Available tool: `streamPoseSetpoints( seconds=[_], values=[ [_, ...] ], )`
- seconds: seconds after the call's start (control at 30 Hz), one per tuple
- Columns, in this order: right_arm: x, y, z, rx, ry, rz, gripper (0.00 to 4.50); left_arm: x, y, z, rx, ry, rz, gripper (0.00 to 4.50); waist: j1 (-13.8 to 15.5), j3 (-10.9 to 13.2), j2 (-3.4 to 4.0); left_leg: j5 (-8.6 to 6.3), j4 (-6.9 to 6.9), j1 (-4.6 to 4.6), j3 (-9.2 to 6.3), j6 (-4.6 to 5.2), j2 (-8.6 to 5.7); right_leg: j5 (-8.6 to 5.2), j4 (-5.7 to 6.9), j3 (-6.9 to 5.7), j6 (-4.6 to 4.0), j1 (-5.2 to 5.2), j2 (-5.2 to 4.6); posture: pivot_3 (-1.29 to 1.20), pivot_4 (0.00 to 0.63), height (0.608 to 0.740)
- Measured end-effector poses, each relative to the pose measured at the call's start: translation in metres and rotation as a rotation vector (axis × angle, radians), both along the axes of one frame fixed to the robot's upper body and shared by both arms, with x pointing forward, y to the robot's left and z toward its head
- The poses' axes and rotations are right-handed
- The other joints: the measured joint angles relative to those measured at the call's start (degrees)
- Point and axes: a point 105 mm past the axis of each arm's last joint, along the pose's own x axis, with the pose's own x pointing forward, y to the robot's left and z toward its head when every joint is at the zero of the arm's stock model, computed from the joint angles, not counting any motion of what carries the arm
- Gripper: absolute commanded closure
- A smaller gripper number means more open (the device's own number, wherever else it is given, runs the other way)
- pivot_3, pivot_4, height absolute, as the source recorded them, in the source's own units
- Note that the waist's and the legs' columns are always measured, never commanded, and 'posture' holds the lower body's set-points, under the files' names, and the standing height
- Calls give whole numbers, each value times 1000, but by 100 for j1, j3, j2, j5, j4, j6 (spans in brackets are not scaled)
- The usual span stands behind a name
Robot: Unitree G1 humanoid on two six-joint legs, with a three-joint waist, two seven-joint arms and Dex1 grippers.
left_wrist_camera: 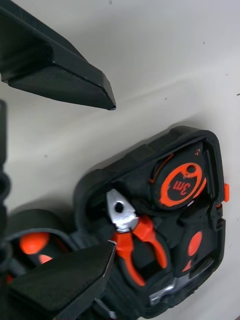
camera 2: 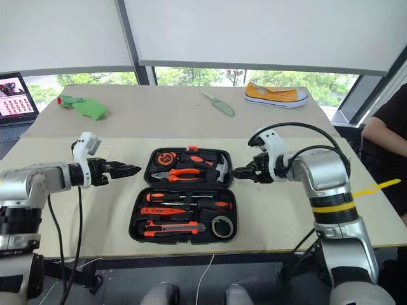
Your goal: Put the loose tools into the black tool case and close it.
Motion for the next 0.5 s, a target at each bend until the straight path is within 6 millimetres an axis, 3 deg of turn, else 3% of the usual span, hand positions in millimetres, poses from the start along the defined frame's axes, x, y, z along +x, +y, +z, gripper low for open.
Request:
streamPoseSetpoints(
  seconds=[0.23,0.27,0.37,0.43,0.5],
  values=[
    [12,1,-14,-15,92,-86,999,9,-12,-22,54,106,-3,0,-6,0,0,-1,0,-19,-1,1,-1,0,-2,-1,1,-12,0,0,150,740],
    [14,3,-17,-15,103,-94,1234,11,-15,-23,58,106,-8,0,-8,0,0,-1,0,-19,-1,1,-1,0,-1,-1,1,-12,0,0,150,740],
    [16,7,-25,-11,127,-107,2037,16,-20,-24,64,98,-9,699,-23,0,0,0,1,-18,-2,1,-1,0,1,-1,1,-11,0,0,150,740],
    [18,6,-30,-9,146,-127,2845,19,-18,-25,70,95,8,1564,-38,0,0,0,1,-18,-3,1,-1,0,1,-1,1,-11,0,0,150,740],
    [20,8,-30,7,148,-133,3409,19,-17,-26,71,99,13,2136,-57,0,0,0,0,-19,-3,1,-1,0,1,-1,1,-11,0,0,150,740]
  ],
)
